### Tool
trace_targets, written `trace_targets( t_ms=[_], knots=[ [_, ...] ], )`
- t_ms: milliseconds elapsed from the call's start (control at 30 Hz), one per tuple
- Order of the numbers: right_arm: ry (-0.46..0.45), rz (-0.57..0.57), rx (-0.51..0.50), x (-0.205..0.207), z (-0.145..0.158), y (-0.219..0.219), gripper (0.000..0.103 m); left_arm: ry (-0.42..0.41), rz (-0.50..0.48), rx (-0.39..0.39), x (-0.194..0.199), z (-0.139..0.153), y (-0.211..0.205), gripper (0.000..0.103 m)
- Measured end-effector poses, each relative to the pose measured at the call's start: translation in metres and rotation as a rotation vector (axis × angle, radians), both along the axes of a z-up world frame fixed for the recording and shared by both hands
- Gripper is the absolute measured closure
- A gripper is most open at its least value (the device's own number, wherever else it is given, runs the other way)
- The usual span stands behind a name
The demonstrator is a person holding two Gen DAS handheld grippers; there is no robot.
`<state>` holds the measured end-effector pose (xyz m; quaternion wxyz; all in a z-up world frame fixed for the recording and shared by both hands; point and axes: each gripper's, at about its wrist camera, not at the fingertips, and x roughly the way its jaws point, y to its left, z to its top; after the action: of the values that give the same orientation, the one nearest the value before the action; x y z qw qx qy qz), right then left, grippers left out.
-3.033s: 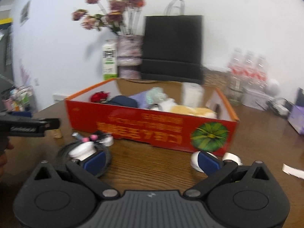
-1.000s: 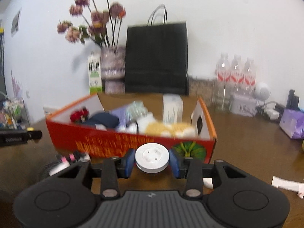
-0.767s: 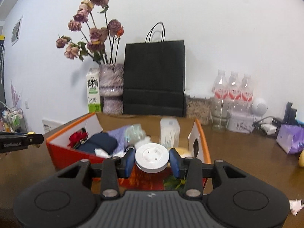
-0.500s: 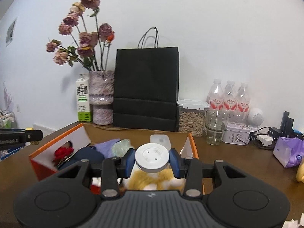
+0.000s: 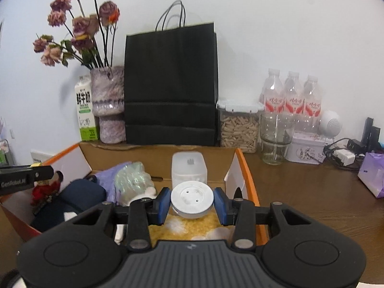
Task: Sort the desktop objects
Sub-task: 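Carry the yellow block and white plug into the box and open both grippers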
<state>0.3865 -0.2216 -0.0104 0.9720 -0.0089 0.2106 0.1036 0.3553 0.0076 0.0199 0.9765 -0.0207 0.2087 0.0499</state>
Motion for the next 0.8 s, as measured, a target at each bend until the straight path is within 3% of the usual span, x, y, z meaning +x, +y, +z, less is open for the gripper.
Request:
trace_targets(
  t_ms=[267,300,367,400,433,467,500,533,633,800],
  knots=[
    [0.038,0.007,-0.001,0.006,-0.007,0.0,0.065,-0.009,-0.017,0.033,-0.001,-0.002,-0.003,0.081],
    [0.04,0.01,-0.001,0.006,-0.007,0.0,0.065,-0.013,-0.02,0.034,-0.002,-0.002,-0.004,0.078],
    [0.036,0.019,0.008,0.005,-0.008,0.0,0.064,-0.024,-0.021,0.043,-0.003,-0.001,-0.004,0.057],
    [0.033,0.021,0.011,0.004,-0.008,0.0,0.058,-0.034,-0.017,0.053,-0.005,0.0,-0.005,0.033],
    [0.028,0.022,0.012,0.003,-0.008,0.0,0.041,-0.048,-0.008,0.067,-0.007,0.001,-0.007,0.017],
    [0.018,0.02,0.016,0.001,-0.006,0.0,0.029,-0.067,-0.003,0.087,-0.01,0.002,-0.008,0.014],
    [0.002,0.015,0.02,-0.002,-0.005,-0.001,0.009,-0.087,-0.003,0.102,-0.013,0.003,-0.01,0.01],
    [-0.019,0.011,0.019,-0.005,-0.004,-0.001,0.004,-0.105,-0.005,0.11,-0.015,0.004,-0.011,0.0],
    [-0.068,0.013,0.006,-0.014,-0.001,0.001,0.0,-0.131,-0.001,0.128,-0.02,0.005,-0.014,0.0],
    [-0.073,0.019,-0.007,-0.017,0.0,0.003,0.0,-0.135,0.001,0.131,-0.023,0.006,-0.014,0.0]
  ],
)
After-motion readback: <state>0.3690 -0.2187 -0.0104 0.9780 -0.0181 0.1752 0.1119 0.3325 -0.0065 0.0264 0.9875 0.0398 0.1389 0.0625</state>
